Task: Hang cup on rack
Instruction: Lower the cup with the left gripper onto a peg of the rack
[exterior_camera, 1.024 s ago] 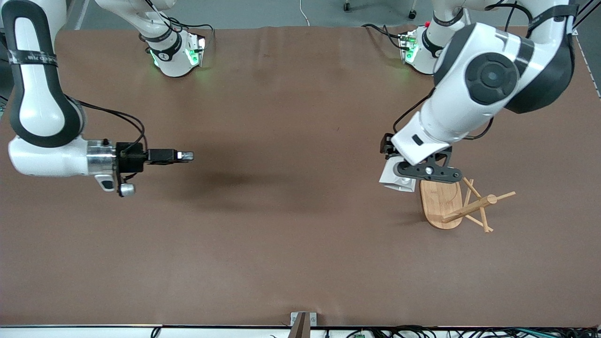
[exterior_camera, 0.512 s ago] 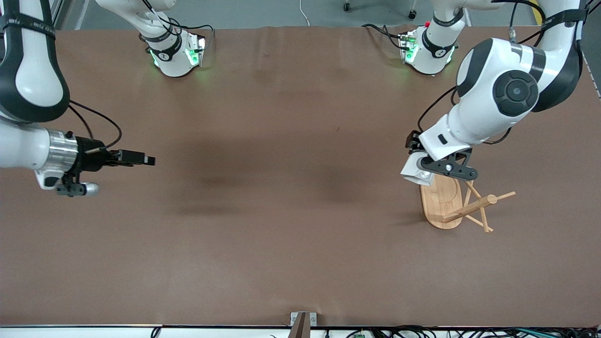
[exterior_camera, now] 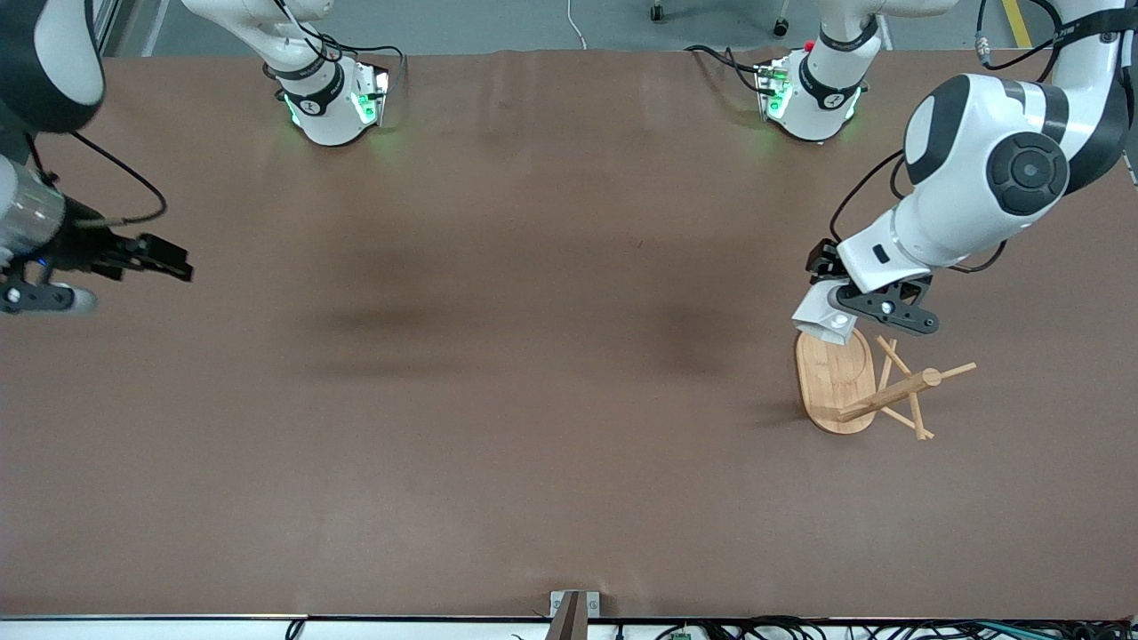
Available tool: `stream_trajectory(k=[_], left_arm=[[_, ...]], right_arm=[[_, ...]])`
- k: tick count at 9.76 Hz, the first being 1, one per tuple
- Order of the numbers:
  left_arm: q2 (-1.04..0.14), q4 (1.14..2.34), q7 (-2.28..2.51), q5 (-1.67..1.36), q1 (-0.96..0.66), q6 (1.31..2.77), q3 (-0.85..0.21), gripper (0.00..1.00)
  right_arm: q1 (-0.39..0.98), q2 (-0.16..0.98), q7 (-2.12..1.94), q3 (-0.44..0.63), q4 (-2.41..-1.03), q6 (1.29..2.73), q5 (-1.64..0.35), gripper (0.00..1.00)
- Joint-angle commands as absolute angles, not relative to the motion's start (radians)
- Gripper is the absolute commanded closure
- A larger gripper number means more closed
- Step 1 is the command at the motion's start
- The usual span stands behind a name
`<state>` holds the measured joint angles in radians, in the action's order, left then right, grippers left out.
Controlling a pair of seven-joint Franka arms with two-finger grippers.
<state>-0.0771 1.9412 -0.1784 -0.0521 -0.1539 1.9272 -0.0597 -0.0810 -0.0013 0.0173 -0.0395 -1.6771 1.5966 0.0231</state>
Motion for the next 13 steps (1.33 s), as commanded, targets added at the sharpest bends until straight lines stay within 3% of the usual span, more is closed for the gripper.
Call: stream_trajectory(k=[1,4,5,13], left_arm=[[-0.081,1.988,-0.221,-0.074,-0.156,1.988,-0.043,0.97],[-0.112,1.988,-0.250,-0.094,-0.156,2.035,-0.041,0.97],[-0.121,1.988,-0.250,-0.094,-0.156,2.042,-0.041,0.97],[-0.141,1.990,-0.344,-0.094,-0.146,2.065,0.005,0.96]], right_arm=[[-0.162,-0.093,0.021,-0.064,-1.663,1.525,0.049,0.00],[-0.118,-0.086,0.044,-0.023,-1.514,1.417,0.051,0.00],[-0.085,-0.083,0.075,0.020,-1.513,1.407,0.043,0.00],[-0.087,-0.071,0.061,0.020,-1.517,1.405,0.048,0.00]])
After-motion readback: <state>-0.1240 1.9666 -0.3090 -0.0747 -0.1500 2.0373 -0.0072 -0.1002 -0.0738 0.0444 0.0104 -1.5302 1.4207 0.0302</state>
